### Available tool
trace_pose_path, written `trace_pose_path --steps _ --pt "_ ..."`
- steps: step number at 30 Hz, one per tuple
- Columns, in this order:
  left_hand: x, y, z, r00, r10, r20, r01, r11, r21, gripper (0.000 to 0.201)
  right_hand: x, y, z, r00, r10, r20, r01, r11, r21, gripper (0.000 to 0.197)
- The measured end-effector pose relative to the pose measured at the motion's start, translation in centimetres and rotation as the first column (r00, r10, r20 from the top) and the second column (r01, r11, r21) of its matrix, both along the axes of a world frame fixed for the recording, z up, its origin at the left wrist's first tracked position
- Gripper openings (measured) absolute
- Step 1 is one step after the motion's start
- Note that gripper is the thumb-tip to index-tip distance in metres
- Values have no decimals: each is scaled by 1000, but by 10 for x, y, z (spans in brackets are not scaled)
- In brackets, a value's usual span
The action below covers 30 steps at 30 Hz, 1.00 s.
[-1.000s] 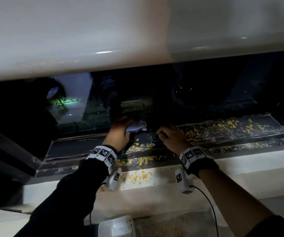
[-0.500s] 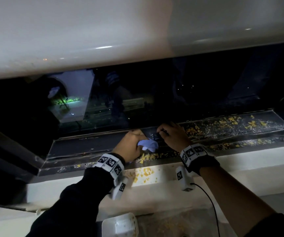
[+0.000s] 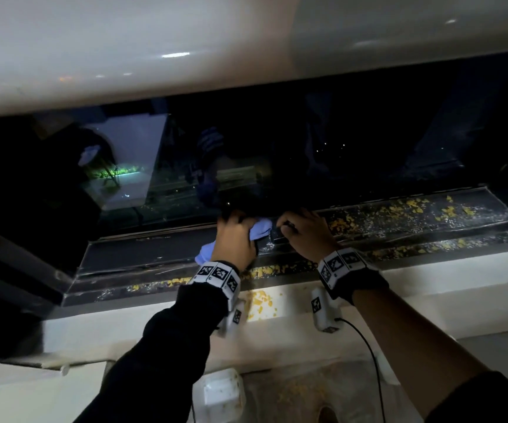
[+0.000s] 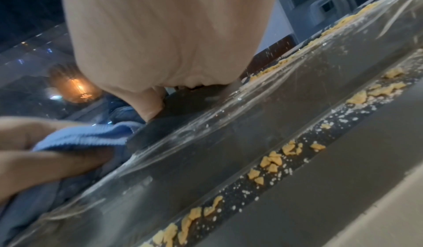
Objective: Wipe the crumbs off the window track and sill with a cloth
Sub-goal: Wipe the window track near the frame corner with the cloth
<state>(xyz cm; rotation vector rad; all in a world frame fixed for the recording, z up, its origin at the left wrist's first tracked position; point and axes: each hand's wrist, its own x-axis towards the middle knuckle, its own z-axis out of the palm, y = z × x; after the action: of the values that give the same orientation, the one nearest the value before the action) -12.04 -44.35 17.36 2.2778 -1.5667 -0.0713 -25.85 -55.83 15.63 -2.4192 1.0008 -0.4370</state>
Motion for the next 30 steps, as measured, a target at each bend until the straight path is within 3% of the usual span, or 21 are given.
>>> trace_pose_path --steps 5,9,10,14,18,22,26,29,30 --pt "-8 9 -10 998 -24 -58 24 1000 -2 41 0 -3 0 1000 11 -9 -12 1000 -20 16" --pt "-4 34 3 956 -237 -173 239 971 -15 42 -1 -3 0 1000 22 -4 -22 1000 -11 16" --pt "0 39 11 951 -230 -205 227 973 -39 41 -2 -3 0 1000 30 -8 -30 1000 -8 17" --pt "33 52 41 986 -22 -166 -17 974 -225 39 -3 -2 3 999 40 -13 -40 999 27 15" --pt "45 44 31 986 131 -102 -141 985 -96 38 -2 -2 3 999 41 -11 -41 999 26 15" --pt "13 33 -3 968 250 -9 -250 967 -46 45 -1 -1 1 999 29 -18 -29 1000 12 15" --pt "-15 38 -19 993 71 -93 -79 993 -92 54 0 -1 1 1000 13 -5 -13 1000 -7 20" --pt "-6 48 -5 965 -176 -196 163 983 -80 53 -1 -1 1 1000 16 -3 -16 1000 -15 22" --pt "3 53 6 952 -189 -243 169 980 -102 50 -1 -2 1 1000 21 -9 -21 1000 -14 19"
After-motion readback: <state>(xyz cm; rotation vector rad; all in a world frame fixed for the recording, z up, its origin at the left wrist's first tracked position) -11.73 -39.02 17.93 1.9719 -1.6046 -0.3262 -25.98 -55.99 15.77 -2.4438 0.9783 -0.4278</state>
